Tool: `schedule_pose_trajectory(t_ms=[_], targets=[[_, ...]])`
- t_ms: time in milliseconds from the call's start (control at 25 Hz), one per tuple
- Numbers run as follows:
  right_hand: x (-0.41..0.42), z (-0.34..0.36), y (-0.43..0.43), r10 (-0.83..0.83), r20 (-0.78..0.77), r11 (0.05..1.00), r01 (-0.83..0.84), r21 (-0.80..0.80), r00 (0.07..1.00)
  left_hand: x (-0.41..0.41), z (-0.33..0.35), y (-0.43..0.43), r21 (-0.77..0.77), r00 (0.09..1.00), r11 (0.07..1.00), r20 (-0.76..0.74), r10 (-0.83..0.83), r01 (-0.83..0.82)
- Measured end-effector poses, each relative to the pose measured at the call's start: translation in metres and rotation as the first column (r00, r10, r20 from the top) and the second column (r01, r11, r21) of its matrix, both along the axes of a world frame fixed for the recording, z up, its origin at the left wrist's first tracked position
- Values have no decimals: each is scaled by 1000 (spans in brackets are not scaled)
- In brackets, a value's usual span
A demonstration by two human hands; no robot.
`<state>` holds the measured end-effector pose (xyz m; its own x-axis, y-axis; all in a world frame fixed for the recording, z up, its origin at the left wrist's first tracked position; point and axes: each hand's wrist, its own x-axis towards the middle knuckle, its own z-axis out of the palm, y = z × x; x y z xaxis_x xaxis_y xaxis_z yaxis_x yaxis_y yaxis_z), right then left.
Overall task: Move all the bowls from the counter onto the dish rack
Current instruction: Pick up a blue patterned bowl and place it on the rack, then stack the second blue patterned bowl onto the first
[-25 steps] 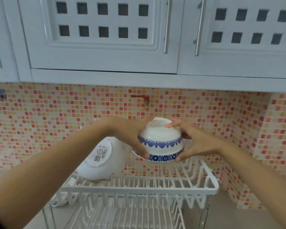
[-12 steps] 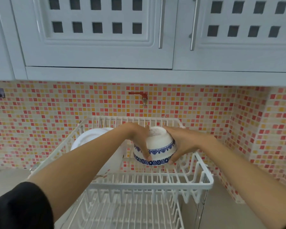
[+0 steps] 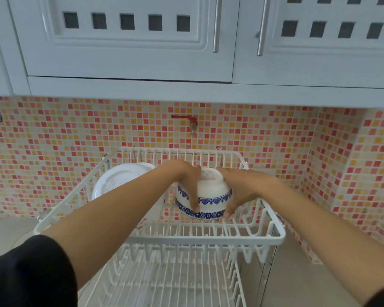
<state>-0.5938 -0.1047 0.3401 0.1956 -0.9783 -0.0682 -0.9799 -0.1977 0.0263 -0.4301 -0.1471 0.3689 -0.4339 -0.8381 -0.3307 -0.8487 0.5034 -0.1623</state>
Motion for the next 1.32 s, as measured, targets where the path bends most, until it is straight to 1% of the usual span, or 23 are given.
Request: schedule_pose_trajectory(t_ms=[120, 160, 240, 320, 440, 560, 640, 720, 840, 920, 1000, 1120, 1240, 1320], targets=[[-2, 11, 1, -18, -25, 999, 19, 35, 1000, 5, 5, 2, -16, 998, 998, 27, -54, 55], [-2, 18, 3, -33, -22, 998, 34, 51, 999, 10, 11, 3, -32, 996, 996, 14, -83, 83], [2, 33, 6, -40, 8, 999, 40, 34, 999, 26, 28, 4, -72, 990, 990, -67, -127, 122], [19, 49, 10, -12, 28, 998, 13, -66, 1000, 52, 46, 5, -109, 974, 984, -160, -158, 142], [66, 65, 7, 58, 42, 974, -47, -222, 997, 100, 64, 6, -220, 953, 967, -243, -183, 129], [137, 71, -11, 94, 45, 964, -80, -255, 995, 164, 73, -3, -337, 950, 938, -256, -177, 84], [190, 71, -28, 79, 80, 970, -58, -236, 994, 213, 73, -14, -366, 963, 929, -227, -147, 55], [243, 68, -50, 59, 123, 982, -35, -185, 991, 263, 65, -29, -344, 976, 939, -201, -82, 9], [317, 55, -88, 27, 176, 997, -12, -80, 984, 339, 43, -62, -284, 976, 955, -215, 24, -86], [359, 45, -110, -29, 183, 999, 34, -24, 983, 384, 21, -86, -255, 962, 953, -258, 92, -160], [394, 33, -127, -110, 154, 994, 105, 42, 982, 417, -3, -105, -208, 945, 956, -294, 141, -208], [428, 7, -140, -225, 124, 968, 207, 141, 967, 440, -44, -125, -114, 928, 967, -327, 181, -229], [447, -58, -160, -345, 127, 925, 313, 216, 930, 448, -93, -134, -21, 912, 973, -354, 207, -229], [453, -104, -163, -446, 216, 883, 386, 268, 869, 451, -129, -137, 55, 887, 964, -381, 261, -260]])
